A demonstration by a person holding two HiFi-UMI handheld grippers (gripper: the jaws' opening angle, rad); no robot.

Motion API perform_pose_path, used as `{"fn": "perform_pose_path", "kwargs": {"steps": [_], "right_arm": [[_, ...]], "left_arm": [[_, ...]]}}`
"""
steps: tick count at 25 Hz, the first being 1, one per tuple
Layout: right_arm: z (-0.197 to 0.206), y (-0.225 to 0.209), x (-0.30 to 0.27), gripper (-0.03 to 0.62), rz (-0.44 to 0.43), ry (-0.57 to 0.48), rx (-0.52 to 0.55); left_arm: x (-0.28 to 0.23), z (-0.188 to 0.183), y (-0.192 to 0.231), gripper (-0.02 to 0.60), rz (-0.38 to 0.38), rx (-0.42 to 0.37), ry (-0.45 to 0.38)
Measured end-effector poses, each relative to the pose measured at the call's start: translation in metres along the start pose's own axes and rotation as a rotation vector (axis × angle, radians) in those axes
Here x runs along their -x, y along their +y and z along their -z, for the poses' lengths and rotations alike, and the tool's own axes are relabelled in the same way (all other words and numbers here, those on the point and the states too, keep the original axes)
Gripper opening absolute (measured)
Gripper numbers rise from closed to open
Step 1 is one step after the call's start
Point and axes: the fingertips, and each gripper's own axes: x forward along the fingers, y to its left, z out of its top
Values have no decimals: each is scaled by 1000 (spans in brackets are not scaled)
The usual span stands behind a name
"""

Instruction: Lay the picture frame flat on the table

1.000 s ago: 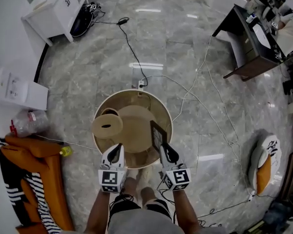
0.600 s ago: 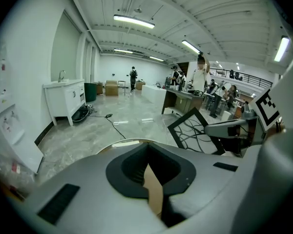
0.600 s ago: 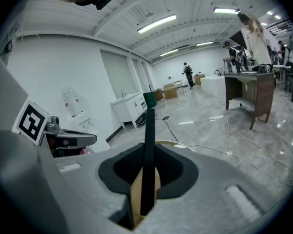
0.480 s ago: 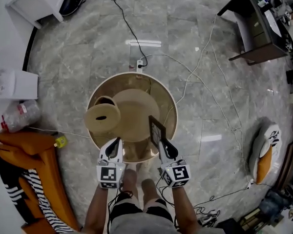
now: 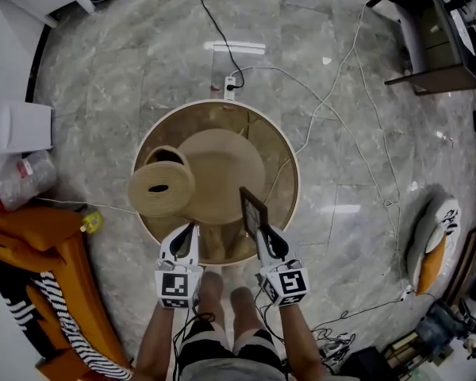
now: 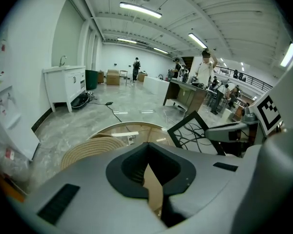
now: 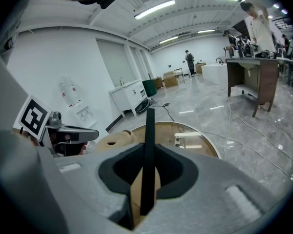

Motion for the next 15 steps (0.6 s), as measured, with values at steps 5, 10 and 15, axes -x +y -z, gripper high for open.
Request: {"fn": "perform_pose_path", "kwargs": {"steps": [5,10,15], "right_arm": [[28,-11,-25,67,13,21,-30],[54,-20,-45,67,17,50,-45],[80,-26,-61,67,15,83,-69]], "left_arm": [[-20,32,9,17,2,8,30],[-41,56,16,17,8,24,49],[-62,79,19,17,17,28,72]]}}
